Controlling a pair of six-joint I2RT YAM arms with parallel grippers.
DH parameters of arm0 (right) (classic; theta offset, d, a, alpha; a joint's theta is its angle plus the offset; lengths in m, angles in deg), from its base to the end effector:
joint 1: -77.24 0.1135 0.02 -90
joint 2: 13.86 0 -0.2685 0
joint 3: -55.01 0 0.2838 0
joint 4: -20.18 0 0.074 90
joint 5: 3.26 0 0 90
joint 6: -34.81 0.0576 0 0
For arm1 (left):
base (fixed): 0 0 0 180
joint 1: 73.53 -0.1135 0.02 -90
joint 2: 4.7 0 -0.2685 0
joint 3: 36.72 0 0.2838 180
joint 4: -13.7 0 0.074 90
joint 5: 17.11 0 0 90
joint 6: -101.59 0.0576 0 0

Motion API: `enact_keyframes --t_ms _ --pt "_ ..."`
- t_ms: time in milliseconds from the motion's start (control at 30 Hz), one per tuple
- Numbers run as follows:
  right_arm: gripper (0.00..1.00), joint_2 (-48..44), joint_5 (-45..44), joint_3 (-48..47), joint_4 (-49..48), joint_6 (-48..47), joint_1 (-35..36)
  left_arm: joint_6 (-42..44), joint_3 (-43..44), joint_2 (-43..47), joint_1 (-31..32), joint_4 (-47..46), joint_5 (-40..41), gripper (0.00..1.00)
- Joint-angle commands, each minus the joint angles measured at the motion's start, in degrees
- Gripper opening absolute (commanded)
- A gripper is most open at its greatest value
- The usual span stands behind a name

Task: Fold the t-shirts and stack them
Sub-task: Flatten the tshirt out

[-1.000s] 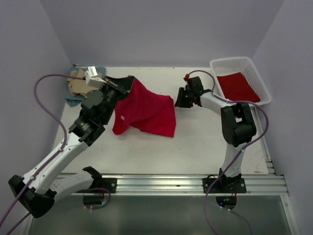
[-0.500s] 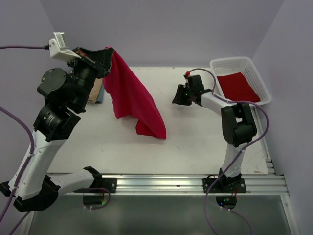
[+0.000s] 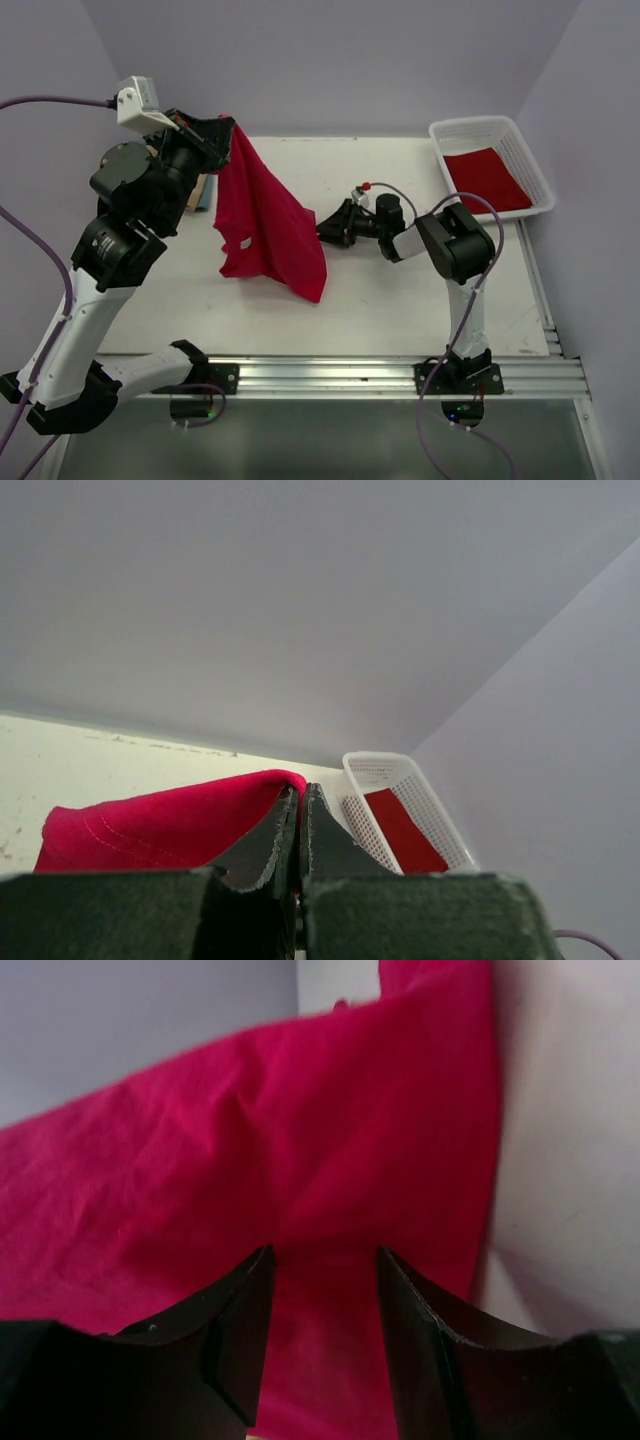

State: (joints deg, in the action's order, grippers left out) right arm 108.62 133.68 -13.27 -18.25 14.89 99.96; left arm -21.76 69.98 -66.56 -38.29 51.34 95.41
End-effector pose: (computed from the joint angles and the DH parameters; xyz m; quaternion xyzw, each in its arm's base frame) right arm 0.3889 0.2085 0.0790 0.0737 0.7664 0.6198 0.1517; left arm 0.1931 -0.1094 0.5663 -0.1358 0.6509 -0.3078 0.6805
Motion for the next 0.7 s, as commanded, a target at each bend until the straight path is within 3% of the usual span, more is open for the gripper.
enact_keyframes --t_ms 0,133,200,300,333,467,567,600,667 --pt "0.49 1.88 5.62 3.77 -32.40 20.43 3.90 1.17 -0.89 2.01 -0.44 -2.14 1.47 0.00" --pt "0.47 1.45 5.01 5.62 -30.69 17.73 7.42 0.91 -1.60 2.36 -0.44 -2.14 1.65 0.00" --pt "0.40 1.80 4.92 5.45 -29.61 16.31 9.44 0.74 -2.12 2.54 -0.44 -2.23 1.73 0.00" --pt "0.14 3.99 5.27 4.84 -33.64 18.50 11.55 0.65 -3.00 3.33 -0.44 -2.32 2.26 0.00" --pt "0.00 4.43 5.36 4.75 -34.61 19.81 11.91 0.56 -3.27 3.68 -0.44 -2.40 2.44 0.00" --pt "0.00 3.83 5.88 5.88 -36.47 20.18 12.00 0.65 -3.97 4.74 -0.44 -2.23 3.40 0.00" --pt "0.00 -0.91 6.06 7.55 -31.57 15.54 12.00 0.74 -4.50 5.61 -0.44 -2.31 4.19 0.00" --pt "0.00 -2.75 5.97 7.99 -28.50 13.00 12.00 0.74 -4.59 5.70 -0.44 -2.32 4.20 0.00" --pt "0.00 -10.48 4.84 8.87 -12.89 1.16 12.08 0.74 -4.67 5.97 -0.44 -2.05 4.11 0.00"
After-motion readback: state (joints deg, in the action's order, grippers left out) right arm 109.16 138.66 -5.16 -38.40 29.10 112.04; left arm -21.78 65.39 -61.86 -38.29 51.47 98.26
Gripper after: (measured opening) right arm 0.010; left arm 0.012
